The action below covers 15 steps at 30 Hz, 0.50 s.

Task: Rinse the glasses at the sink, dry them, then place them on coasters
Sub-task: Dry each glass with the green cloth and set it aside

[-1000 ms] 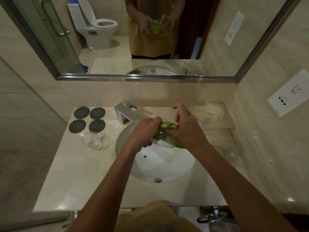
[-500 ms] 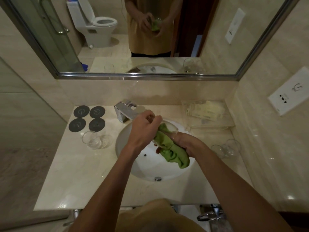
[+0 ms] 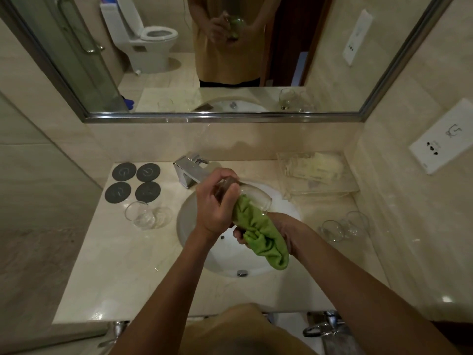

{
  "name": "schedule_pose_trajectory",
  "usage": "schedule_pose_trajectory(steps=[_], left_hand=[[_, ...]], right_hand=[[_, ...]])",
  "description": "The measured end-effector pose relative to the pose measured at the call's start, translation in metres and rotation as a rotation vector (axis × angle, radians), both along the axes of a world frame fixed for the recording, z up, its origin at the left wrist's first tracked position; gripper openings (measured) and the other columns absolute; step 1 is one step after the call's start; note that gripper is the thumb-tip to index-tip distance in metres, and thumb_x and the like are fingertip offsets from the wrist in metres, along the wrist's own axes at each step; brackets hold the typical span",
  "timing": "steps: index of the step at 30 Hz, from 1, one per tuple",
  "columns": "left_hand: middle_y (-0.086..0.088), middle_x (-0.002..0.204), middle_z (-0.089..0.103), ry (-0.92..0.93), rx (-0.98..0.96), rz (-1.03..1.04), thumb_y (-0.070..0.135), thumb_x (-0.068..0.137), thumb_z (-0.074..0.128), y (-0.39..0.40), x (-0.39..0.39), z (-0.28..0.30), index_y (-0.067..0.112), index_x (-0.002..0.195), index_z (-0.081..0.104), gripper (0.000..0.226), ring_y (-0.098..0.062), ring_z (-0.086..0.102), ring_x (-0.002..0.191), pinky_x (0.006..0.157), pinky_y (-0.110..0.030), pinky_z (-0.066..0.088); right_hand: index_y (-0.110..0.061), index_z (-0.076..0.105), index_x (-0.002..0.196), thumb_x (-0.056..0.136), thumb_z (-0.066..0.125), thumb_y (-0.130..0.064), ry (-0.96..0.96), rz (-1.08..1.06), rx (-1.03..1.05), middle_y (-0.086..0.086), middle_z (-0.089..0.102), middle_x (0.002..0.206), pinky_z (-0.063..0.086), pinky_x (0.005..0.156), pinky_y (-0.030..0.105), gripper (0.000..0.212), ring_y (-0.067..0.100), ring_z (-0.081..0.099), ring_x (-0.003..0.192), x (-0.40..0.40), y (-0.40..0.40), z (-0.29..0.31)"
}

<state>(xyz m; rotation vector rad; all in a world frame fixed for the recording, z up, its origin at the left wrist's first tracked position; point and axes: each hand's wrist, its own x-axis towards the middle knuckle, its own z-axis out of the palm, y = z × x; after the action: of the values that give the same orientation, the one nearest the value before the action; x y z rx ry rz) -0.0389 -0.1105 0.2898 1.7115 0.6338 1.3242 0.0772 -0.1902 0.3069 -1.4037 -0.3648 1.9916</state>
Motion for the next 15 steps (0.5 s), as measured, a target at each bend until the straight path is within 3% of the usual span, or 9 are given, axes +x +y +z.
schedule_pose_trajectory(steps=[3,7,10,12,15], left_hand=[[-0.011,0.073,0.060,0.012,-0.053,-0.012,0.027,0.084,0.053,-0.002,0.002,-0.001,-0.005,0.082,0.062,0.033,-0.009,0.054,0.070,0.067,-0.021,0.045],[-0.007,0.070,0.060,0.047,-0.174,-0.007,0.026,0.083,0.055,-0.001,0.000,-0.005,-0.001,0.076,0.062,0.030,-0.012,0.054,0.069,0.065,-0.026,0.046],[-0.007,0.064,0.052,0.232,-0.434,0.042,0.027,0.082,0.055,0.000,0.005,0.002,0.001,0.072,0.061,0.029,-0.012,0.048,0.061,0.056,-0.025,0.042],[-0.005,0.065,0.051,0.413,-0.627,0.044,0.029,0.089,0.052,-0.001,0.009,0.007,0.005,0.075,0.060,0.029,-0.013,0.045,0.054,0.045,-0.023,0.038],[-0.007,0.067,0.053,0.531,-0.751,-0.092,0.039,0.096,0.047,0.003,0.005,0.012,0.011,0.084,0.061,0.034,-0.014,0.043,0.048,0.043,-0.021,0.033]], right_hand=[[-0.009,0.066,0.088,0.100,0.054,-0.019,-0.175,-0.039,0.084,0.009,0.067,0.065,0.048,0.045,0.022,0.019,0.014,0.062,0.053,0.004,-0.003,0.007],[-0.012,0.070,0.082,0.089,0.071,-0.029,-0.897,0.054,0.454,0.000,0.068,0.070,0.050,0.059,0.028,0.018,0.011,0.063,0.061,0.017,0.004,0.006],[-0.013,0.068,0.087,0.079,0.082,-0.030,-1.239,-0.050,0.712,0.000,0.067,0.069,0.051,0.056,0.030,0.024,0.015,0.063,0.060,0.024,0.010,-0.004],[-0.015,0.066,0.097,0.082,0.079,-0.030,-1.482,0.064,0.852,0.006,0.067,0.069,0.051,0.053,0.034,0.025,0.025,0.062,0.060,0.029,0.012,-0.013],[-0.012,0.069,0.090,0.085,0.073,-0.021,-1.538,0.086,0.920,0.006,0.067,0.068,0.051,0.056,0.040,0.011,0.026,0.060,0.059,0.033,0.012,-0.019]])
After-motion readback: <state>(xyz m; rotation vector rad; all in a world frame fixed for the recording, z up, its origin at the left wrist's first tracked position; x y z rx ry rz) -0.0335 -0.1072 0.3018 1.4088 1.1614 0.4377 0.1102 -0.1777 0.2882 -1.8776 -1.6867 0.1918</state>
